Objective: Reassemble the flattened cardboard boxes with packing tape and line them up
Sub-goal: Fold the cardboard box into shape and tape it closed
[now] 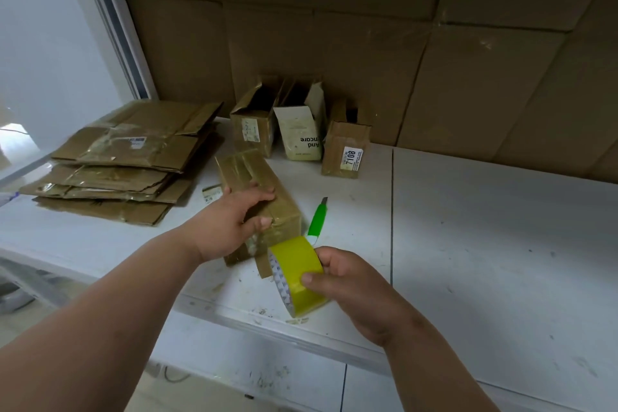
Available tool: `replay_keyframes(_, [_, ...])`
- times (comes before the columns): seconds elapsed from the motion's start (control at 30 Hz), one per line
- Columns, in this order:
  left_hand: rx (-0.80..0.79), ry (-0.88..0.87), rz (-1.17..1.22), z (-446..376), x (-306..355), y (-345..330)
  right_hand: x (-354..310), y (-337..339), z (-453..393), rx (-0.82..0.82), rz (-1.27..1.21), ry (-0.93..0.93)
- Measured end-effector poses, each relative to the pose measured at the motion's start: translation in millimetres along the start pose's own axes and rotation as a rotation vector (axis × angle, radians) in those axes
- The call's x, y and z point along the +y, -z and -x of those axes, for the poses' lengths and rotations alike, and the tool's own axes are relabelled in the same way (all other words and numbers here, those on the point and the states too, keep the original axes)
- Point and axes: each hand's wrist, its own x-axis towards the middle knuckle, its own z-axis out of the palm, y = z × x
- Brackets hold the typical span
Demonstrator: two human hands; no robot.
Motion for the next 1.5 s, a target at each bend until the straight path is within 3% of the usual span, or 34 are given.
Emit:
replay_keyframes(0.13, [0.065,-0.020,0.054,3,1,-3,3,-1,5,-0.048,-0.092,-0.043])
replay_keyframes(0.23, [0.252,-0.035,-0.127,3,0,-14,2,-5,6,-0.062,-0.106,-0.045])
replay_keyframes(0.33, [0.363,0.081,-0.201,10,8,-19,-3,-6,5,-0.054,-0.083,-0.025])
replay_keyframes(0.5, [0.125,0.409,-0.087,25,29,-15,-2,2,5,-0.068,-0.027,0.002])
replay_keyframes(0.63, [0.083,0.466,0.423,30,34,-19,-6,17,8,-0.188,-0.052,-0.013])
replay_keyframes(0.67, [0.081,0.467,0.501,32,36,-22,-6,23,6,-0.161,-0.053,-0.011])
replay_keyframes(0.73, [0.141,0.454,0.583,35,37,-30,-8,32,-5,0.051,-0.008,-0.029])
replay_keyframes(0.83, [0.311,0.449,0.615,36,38,-38,-7,34,-27,0.336,0.371,-0.059])
replay_keyframes(0.9, [0.363,0.463,0.646,38,38,-41,-5,30,-44,0.303,0.655,-0.033])
replay_keyframes(1.1, [0.417,0.459,0.868,42,41,-45,3,22,-79,0.224,1.068,-0.072])
replay_keyframes(1.3, [0.331,0.441,0.979,45,46,-43,4,34,-78,0.295,1.114,-0.079])
replay_keyframes(1.5, [0.309,0.436,0.928,45,41,-44,-11,50,-58,0.306,0.815,0.046])
